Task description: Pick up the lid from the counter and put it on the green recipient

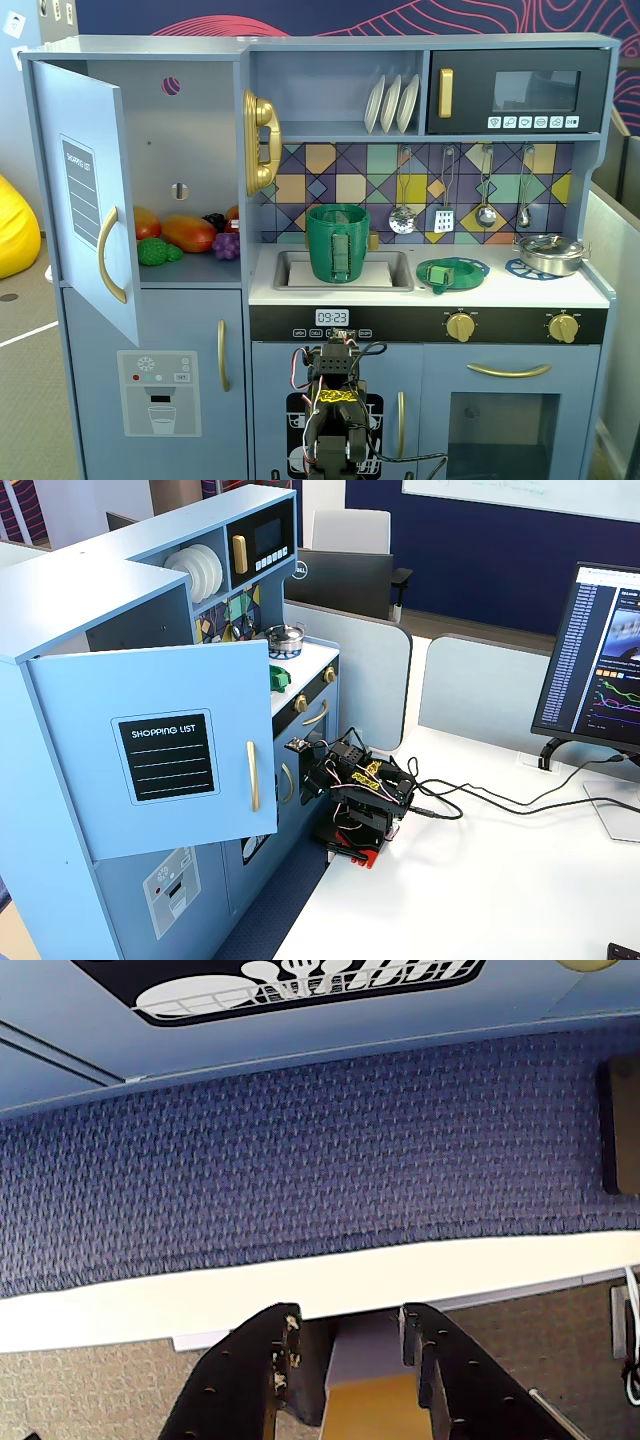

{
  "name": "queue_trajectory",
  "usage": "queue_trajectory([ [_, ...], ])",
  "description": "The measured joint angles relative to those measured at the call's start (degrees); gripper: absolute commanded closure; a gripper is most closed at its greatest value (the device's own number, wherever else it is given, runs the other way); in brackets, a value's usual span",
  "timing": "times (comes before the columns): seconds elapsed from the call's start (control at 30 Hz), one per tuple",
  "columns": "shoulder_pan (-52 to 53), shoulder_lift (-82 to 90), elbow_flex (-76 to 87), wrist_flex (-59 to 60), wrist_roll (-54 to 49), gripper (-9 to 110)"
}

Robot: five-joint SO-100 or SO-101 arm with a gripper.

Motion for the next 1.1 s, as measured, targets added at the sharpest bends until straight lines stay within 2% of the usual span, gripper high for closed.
queue_trajectory([
  [0.2, 5.36, 0.00, 0.00, 0.00, -0.18, 101],
  [0.53, 8.61, -3.52, -2.02, -2.46, 0.79, 101],
  [0.83, 20.83, -21.88, -29.62, -26.89, -6.50, 101],
  [0.97, 26.37, -22.32, -29.88, -42.71, -10.20, 101],
  [1.1, 29.97, -23.12, -26.54, -59.94, -11.78, 90],
])
